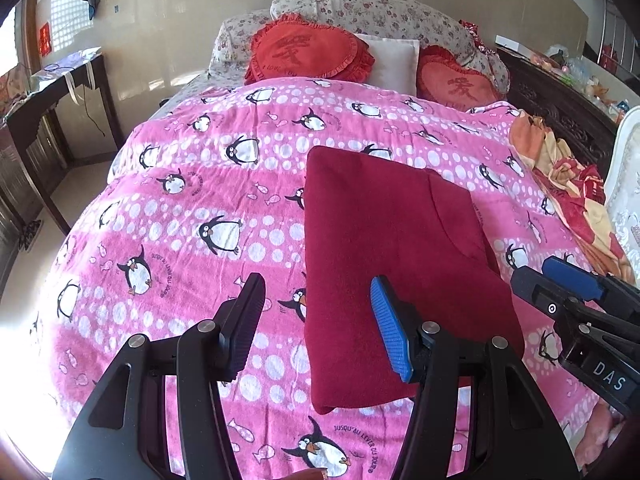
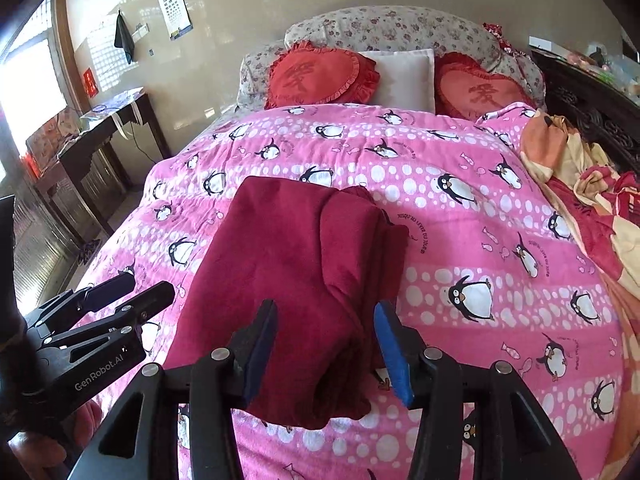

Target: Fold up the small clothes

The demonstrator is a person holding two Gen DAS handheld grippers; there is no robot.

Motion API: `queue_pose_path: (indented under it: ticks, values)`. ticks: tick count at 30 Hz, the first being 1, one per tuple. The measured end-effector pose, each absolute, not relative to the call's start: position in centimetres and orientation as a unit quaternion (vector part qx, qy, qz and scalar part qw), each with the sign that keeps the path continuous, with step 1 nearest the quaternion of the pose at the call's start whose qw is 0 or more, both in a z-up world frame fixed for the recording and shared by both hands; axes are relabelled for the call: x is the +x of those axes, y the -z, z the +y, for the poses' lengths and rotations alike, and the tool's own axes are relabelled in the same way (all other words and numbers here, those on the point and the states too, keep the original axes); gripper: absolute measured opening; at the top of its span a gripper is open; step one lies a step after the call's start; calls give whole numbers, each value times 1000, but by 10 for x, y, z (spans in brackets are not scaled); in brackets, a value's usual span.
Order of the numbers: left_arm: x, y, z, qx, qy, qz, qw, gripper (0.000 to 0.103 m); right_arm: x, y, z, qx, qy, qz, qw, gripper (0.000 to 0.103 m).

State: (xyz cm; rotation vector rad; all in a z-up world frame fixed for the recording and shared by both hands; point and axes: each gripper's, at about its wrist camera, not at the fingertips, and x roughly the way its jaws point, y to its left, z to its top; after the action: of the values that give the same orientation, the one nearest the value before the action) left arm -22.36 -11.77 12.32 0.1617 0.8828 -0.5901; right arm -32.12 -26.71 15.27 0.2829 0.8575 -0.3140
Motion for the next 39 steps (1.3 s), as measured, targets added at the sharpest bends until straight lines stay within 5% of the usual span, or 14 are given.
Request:
queue_pose_path:
  ticks: [9, 39]
  values:
    - [-229, -131, -110, 74, 280, 411, 865, 55, -324, -161, -258, 127, 156, 406, 891, 62]
    - [-226, -125, -110, 76, 277, 418, 862, 55, -316, -150, -254, 127, 144, 425, 885, 63]
